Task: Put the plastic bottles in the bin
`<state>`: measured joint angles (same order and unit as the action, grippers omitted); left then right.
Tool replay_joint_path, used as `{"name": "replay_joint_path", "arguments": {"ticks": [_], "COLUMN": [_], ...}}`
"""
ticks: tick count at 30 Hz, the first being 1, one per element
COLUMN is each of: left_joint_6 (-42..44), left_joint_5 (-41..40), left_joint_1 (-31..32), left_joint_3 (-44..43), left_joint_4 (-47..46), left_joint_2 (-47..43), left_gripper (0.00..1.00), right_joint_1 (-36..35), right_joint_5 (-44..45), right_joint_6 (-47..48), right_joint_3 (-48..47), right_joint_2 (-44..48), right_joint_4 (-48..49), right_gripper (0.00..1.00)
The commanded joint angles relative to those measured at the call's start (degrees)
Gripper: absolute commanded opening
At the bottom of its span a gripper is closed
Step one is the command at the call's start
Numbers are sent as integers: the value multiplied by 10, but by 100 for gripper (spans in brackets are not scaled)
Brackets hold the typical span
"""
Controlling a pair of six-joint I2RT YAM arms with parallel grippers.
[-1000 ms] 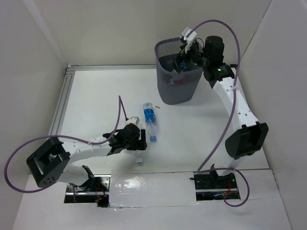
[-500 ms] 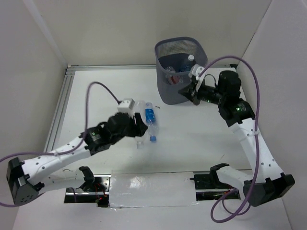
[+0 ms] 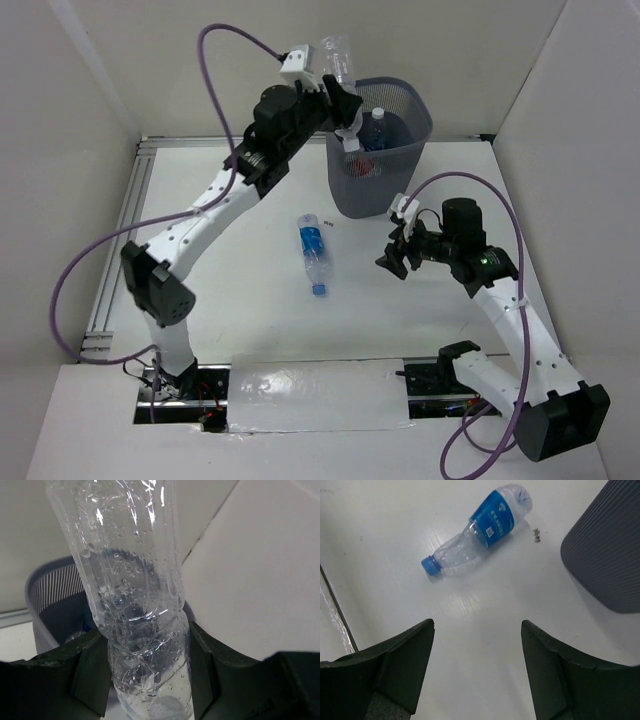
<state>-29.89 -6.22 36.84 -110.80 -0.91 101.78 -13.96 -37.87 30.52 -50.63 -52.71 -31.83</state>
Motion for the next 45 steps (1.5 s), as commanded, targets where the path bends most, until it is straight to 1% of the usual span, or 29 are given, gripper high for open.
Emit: {"name": "replay_joint_path", "arguments": {"ticks": [1, 4, 5, 8, 9, 11, 13, 15, 16, 19, 20, 22, 23, 24, 25, 26, 27, 28, 30, 31, 32, 33, 34, 35, 37, 38, 39, 41, 45], "left_joint_6": [-3, 13, 20, 35, 40, 54, 54, 61, 55, 55, 69, 81, 81, 87, 87, 93, 87, 72, 48, 33, 1, -39, -39, -84, -138, -147, -153, -159, -147], "left_joint_5": [2, -75, -90, -140, -153, -161, -151, -143, -126, -107, -107, -113, -120, -126, -132, -153, -164, -182, -202, -212, -230, -253, -253, -272, -277, -277, -277, -277, -259], "left_joint_1": [-5, 1, 7, 7, 12, 12, 12, 7, 7, 2, 2, 2, 7, 12, 12, 23, 23, 23, 34, 40, 51, 57, 64, 77, 77, 82, 82, 82, 82], "left_joint_3": [-77, -101, -114, -214, -236, -288, -315, -306, -277, -217, -160, -67, 61, 130, 199, 324, 376, 463, 536, 570, 627, 651, 672, 707, 742, 749, 755, 760, 766], "left_joint_4": [-87, -152, -164, -131, -131, -125, -116, -116, -116, -103, -91, -84, -95, -109, -121, -130, -119, -102, -32, -6, 20, 77, 108, 137, 211, 230, 246, 285, 298], "left_joint_2": [80, 124, 154, 216, 250, 272, 280, 267, 252, 164, 133, 13, -34, -133, -184, -232, -278, -365, -445, -486, -562, -634, -635, -698, -776, -776, -808, -826, -831], "left_gripper": [14, 15, 26, 36, 57, 78, 100, 100, 100, 100, 100, 100, 100, 100, 100, 100, 100, 100, 100, 100, 100, 98, 98, 97, 97, 97, 97, 98, 98], "right_joint_1": [4, 4, 9, 9, 9, 9, 9, 9, 9, -3, -30, -75, -92, -106, -120, -147, -162, -195, -229, -244, -274, -293, -293, -309, -329, -329, -329, -329, -317], "right_joint_5": [8, 8, 8, -7, -19, -45, -51, -57, -64, -63, -40, 15, 42, 76, 94, 111, 125, 167, 241, 313, 350, 388, 388, 397, 441, 462, 483, 545, 534], "right_joint_6": [9, 9, 9, -1, -6, -6, -27, -51, -65, -105, -115, -156, -179, -197, -217, -270, -292, -342, -387, -399, -410, -410, -410, -415, -431, -431, -442, -442, -422], "right_joint_3": [19, 33, 33, 47, 52, 57, 63, 70, 70, 51, 44, 31, 25, 15, 10, 5, 4, -4, -23, -31, -41, -58, -67, -75, -97, -97, -118, -135, -147], "right_joint_2": [23, 34, 40, 45, 45, 45, 35, 13, -3, -88, -126, -154, -179, -193, -206, -224, -234, -244, -274, -288, -316, -332, -348, -380, -422, -422, -460, -493, -528], "right_joint_4": [-8, -8, -8, -8, -8, -2, 12, 42, 48, 77, 88, 137, 168, 179, 193, 210, 239, 253, 273, 279, 285, 292, 292, 292, 300, 300, 292, 285, 292], "right_gripper": [77, 77, 80, 88, 95, 100, 100, 100, 100, 100, 100, 89, 82, 72, 71, 71, 71, 77, 84, 87, 92, 95, 95, 98, 98, 98, 98, 96, 86]}}
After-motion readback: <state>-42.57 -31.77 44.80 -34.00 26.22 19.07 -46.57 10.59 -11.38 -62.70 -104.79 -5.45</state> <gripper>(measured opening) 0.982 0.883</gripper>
